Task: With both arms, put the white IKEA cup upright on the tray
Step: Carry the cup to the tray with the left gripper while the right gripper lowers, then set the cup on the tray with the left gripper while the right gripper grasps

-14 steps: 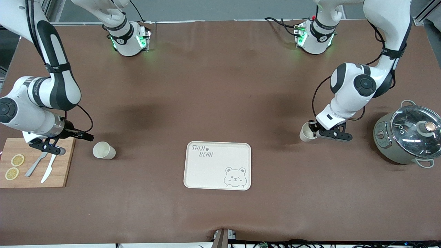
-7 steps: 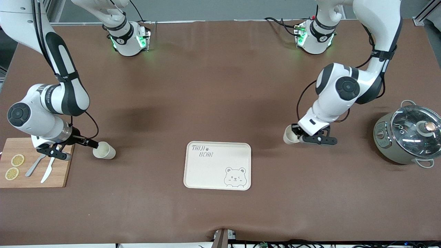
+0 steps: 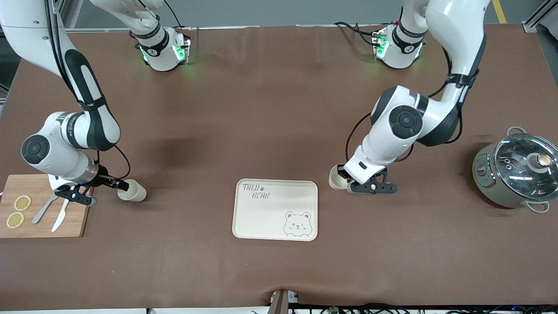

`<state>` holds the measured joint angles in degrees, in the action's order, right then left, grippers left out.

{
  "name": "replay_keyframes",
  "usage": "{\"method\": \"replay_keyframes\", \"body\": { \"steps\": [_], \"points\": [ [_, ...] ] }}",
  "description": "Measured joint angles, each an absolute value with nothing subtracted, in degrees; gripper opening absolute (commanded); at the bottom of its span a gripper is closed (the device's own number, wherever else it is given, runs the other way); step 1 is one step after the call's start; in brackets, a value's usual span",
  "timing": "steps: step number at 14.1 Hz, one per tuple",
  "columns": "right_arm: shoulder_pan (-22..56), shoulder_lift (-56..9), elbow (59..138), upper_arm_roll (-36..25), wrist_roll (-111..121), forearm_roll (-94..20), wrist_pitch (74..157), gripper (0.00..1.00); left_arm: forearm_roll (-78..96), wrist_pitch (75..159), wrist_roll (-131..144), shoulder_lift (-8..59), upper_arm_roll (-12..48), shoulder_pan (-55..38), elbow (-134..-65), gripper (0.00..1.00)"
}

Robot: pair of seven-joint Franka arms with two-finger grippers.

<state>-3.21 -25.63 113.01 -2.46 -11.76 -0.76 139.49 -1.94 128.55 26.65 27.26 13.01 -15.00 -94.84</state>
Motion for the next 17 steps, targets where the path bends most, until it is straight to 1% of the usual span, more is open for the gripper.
{"method": "replay_keyframes", "body": {
  "steps": [1,2,5,7,8,9,17],
  "points": [
    [-2.9,-25.7,113.0,-2.4,-12.3,-0.8,139.6,0.42,-2.6,128.5,28.0,28.9,13.0,-15.8,-93.2,0.00],
    [-2.8,-25.8,113.0,-2.4,-12.7,-0.8,139.7,0.38,-3.4,128.4,29.7,30.6,13.0,-16.7,-91.8,0.00],
    [-2.7,-25.8,112.7,-2.4,-13.2,-0.8,139.7,0.32,-6.6,128.9,35.4,35.5,13.0,-19.7,-89.3,0.00],
    [-2.7,-25.8,112.7,-2.5,-13.3,-0.8,139.7,0.18,-8.3,132.2,39.9,38.4,13.0,-21.7,-88.5,0.00],
    [-2.7,-25.8,112.7,-2.5,-13.3,-0.8,139.7,0.07,-8.5,133.5,41.1,39.4,13.0,-22.5,-88.2,0.00],
    [-2.7,-25.9,112.7,-2.5,-13.3,-0.8,139.7,0.00,-8.5,134.3,42.0,40.1,13.0,-23.2,-87.9,0.00],
    [-2.6,-25.9,112.1,-2.3,-14.0,-1.0,139.4,0.00,-8.8,135.2,43.0,45.2,12.0,-24.6,-81.7,0.00]
  ]
}}
